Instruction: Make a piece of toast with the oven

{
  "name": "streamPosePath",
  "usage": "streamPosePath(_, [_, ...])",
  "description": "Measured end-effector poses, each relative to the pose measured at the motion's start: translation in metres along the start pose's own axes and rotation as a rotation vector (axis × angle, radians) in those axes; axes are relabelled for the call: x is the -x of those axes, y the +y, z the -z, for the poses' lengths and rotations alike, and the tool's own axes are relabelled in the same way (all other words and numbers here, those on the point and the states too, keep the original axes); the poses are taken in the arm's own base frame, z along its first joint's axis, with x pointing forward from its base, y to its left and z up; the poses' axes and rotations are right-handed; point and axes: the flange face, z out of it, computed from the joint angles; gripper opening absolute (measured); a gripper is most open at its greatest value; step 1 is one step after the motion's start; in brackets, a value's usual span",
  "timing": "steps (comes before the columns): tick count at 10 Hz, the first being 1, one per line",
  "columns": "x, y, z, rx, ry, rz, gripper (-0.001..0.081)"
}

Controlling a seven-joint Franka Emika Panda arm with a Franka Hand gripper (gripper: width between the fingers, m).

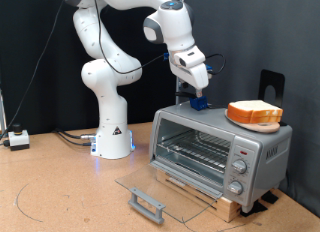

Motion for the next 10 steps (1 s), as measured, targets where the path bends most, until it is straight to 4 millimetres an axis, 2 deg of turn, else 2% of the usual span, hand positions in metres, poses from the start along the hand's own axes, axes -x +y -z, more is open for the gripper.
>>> streamPosePath(10, [-0.009,-0.001,-0.036,0.048,-0.014,0.055,0.0809])
